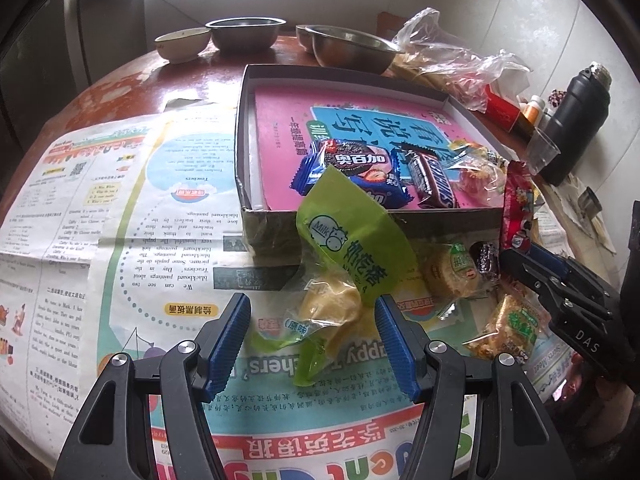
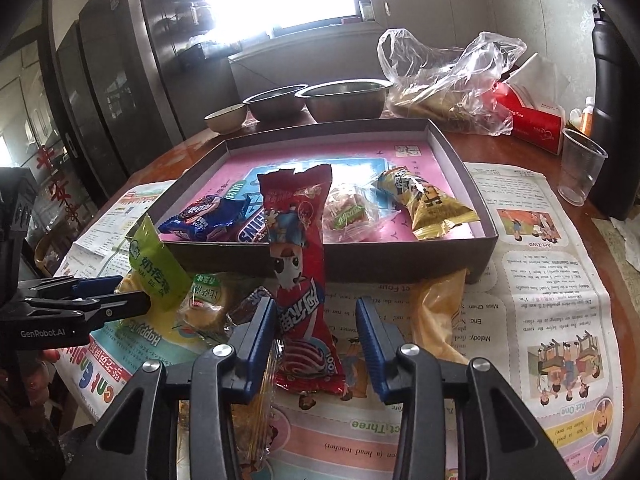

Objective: Organize snacks
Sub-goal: 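Grasp the green milk-candy packet with the left tool while the right tool grasps the red ice-cream packet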

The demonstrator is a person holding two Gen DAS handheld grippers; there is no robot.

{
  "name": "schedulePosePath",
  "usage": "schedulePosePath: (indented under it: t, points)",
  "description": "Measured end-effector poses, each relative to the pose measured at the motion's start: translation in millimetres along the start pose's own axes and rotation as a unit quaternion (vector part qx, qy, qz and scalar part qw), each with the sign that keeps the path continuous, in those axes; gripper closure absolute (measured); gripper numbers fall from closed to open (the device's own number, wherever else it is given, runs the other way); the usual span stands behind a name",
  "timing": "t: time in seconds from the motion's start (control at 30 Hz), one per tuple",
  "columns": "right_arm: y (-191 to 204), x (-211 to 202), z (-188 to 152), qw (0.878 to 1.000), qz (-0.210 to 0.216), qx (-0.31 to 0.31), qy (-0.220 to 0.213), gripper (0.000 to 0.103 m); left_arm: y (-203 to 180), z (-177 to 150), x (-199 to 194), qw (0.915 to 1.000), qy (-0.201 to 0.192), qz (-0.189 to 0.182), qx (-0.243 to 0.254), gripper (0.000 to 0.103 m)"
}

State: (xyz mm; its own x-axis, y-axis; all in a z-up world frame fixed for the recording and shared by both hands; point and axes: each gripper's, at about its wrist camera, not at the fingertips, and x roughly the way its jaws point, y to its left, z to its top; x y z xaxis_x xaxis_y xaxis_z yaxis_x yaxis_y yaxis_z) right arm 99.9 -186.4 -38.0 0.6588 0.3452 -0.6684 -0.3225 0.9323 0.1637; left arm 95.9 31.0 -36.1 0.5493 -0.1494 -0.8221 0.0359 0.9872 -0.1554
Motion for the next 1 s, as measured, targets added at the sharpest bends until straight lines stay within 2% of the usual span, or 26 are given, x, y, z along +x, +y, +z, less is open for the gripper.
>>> schedulePosePath:
  t: [0.17,0.23,0.3,0.33,0.43,0.5,0.53,0.77,1.0]
  points:
    - [1,2,0,1.000,0.003,-0.003,0.000,0.062,-4,0,3,0.9999,-0.006,0.001,0.009,0.037]
    - [1,7,-2,1.000,0.004,-0.003,0.006,0.068,-6,-1,3,0.9999,-0.009,0.006,0.013,0.038]
    - [2,12,-4,1.000,0.007,-0.003,0.013,0.074,-7,-1,4,0.9996,-0.012,0.016,0.019,0.049]
    - [3,12,-5,1.000,0.005,-0.007,0.008,0.077,-8,-1,4,0.9995,-0.013,0.018,0.021,0.050]
    - [5,13,-5,1.000,0.010,-0.008,0.009,0.078,-9,-1,4,0.9995,-0.014,0.015,0.024,0.055]
    - [6,13,-5,1.000,0.009,-0.008,0.007,0.078,-10,-2,4,0.9996,-0.015,0.011,0.024,0.066]
    - [6,13,-5,1.000,0.010,-0.008,0.007,0.078,-11,-2,4,0.9996,-0.016,0.009,0.023,0.067]
    - [5,4,-2,1.000,0.012,-0.005,-0.004,0.078,-8,-2,-1,0.9998,-0.016,-0.011,0.010,0.067]
    - [4,-6,4,1.000,0.014,-0.003,-0.017,0.078,-7,1,-17,0.9992,-0.034,-0.022,0.004,0.067]
